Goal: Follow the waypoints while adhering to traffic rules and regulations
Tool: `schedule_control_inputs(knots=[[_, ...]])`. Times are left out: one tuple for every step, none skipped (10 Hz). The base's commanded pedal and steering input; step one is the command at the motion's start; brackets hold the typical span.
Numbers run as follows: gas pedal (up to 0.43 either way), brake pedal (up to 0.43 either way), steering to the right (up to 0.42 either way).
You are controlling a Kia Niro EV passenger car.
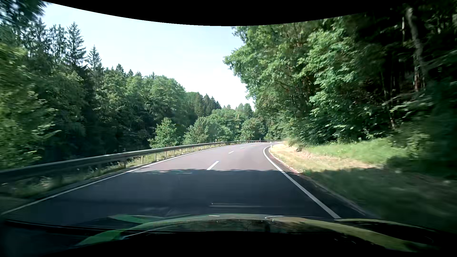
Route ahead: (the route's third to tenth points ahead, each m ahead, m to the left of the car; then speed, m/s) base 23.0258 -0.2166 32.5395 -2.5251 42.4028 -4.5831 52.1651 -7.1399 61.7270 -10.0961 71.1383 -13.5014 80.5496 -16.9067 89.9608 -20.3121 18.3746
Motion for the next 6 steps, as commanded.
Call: schedule_control_inputs(knots=[[0.189,0.000,0.012],[0.197,0.000,0.014],[0.197,0.000,0.014],[0.189,0.000,0.014],[0.189,0.000,0.015],[0.189,0.000,0.016]])
